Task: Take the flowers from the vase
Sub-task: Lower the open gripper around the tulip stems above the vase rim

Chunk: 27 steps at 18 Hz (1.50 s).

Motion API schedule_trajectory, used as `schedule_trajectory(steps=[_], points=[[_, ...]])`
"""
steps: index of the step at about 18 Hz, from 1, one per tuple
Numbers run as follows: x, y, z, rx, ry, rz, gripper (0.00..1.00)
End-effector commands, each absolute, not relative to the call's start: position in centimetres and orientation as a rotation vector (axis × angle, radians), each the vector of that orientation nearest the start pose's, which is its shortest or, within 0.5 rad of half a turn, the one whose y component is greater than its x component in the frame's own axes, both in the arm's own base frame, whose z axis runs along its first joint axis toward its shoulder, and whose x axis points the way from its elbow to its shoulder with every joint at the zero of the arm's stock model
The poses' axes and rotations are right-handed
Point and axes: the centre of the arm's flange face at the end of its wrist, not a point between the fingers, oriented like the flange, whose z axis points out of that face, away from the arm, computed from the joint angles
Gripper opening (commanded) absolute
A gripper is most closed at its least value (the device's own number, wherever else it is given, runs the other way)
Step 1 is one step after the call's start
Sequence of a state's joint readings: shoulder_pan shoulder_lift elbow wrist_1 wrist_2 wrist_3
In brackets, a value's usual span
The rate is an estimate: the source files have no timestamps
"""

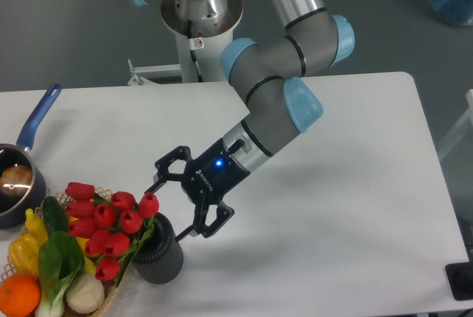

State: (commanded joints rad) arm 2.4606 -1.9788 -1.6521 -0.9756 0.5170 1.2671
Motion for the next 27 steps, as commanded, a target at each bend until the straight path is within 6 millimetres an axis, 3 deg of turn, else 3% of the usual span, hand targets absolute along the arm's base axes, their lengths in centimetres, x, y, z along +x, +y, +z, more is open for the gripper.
schedule_trajectory(steps=[27], points=[[-31.2,58.6,31.9,-2.059,0.534,-0.512,1.0]])
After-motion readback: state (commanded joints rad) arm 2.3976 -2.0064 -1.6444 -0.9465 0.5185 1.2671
